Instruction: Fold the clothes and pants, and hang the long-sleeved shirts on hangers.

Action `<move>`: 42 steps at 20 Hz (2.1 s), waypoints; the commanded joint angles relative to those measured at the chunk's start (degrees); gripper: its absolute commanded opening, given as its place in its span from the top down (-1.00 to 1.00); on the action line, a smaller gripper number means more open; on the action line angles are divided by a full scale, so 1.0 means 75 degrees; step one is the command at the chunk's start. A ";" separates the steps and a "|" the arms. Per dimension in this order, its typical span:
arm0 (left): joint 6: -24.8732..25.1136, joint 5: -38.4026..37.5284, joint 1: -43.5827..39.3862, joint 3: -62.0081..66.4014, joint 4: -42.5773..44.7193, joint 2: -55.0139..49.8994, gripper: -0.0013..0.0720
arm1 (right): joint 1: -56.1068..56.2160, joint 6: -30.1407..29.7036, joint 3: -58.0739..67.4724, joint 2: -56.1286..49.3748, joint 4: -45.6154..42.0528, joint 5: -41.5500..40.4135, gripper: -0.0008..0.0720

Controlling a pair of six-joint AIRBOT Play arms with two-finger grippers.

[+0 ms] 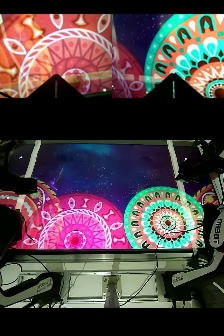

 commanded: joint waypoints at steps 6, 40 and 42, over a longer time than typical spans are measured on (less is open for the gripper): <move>0.0003 0.0000 0.0000 -0.0003 0.0000 0.0006 0.93 | 0.0000 0.0006 0.0000 0.0000 0.0006 0.0006 0.89; -0.1265 0.0694 0.1897 -0.2442 0.5202 -0.0877 -0.91 | 0.0000 0.0006 0.0000 0.0000 0.0262 -0.0411 0.89; -0.1265 0.1282 0.1897 -0.2442 0.5327 -0.1064 -0.91 | 0.0000 0.0006 0.0000 0.0000 0.0262 -0.0382 0.89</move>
